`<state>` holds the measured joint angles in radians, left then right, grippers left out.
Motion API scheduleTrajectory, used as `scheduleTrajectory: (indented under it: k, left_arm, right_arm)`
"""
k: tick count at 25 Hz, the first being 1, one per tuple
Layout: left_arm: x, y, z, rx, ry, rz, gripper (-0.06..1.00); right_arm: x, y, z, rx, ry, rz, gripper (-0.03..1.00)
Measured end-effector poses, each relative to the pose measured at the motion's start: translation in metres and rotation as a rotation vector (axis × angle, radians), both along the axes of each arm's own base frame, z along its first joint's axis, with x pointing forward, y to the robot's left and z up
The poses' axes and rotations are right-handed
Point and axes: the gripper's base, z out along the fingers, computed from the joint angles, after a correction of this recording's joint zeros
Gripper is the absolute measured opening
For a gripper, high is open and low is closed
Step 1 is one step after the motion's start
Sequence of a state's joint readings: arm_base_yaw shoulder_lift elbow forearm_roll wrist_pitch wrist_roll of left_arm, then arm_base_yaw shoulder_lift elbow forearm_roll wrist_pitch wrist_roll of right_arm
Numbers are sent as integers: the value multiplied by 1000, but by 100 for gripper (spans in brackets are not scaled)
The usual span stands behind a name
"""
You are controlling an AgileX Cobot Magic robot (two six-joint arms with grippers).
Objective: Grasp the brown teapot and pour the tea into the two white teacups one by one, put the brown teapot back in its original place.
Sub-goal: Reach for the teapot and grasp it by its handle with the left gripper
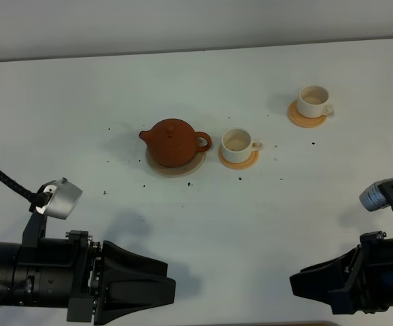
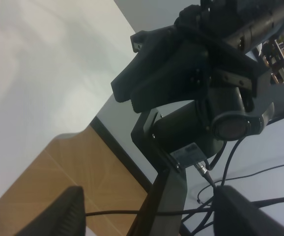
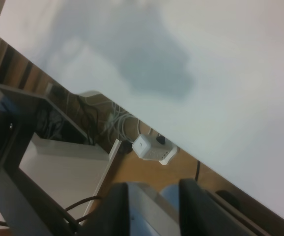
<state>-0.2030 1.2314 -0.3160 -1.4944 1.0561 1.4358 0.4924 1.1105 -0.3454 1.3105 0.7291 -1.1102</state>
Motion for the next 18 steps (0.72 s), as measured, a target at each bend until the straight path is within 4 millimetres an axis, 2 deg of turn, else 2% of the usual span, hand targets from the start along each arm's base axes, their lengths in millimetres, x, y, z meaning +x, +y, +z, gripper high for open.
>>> scheduleTrajectory:
  k: [11, 14, 18]
  left_arm:
    - [5, -1, 4, -49, -14, 48, 55]
    - [8, -2, 8, -89, -37, 86, 55]
    - [12, -2, 11, -123, -73, 118, 55]
  right_arm:
    - [4, 0, 1, -13, -32, -22, 24]
    - [12, 1, 13, -14, -77, -41, 24]
    - [14, -3, 37, -59, -132, -61, 24]
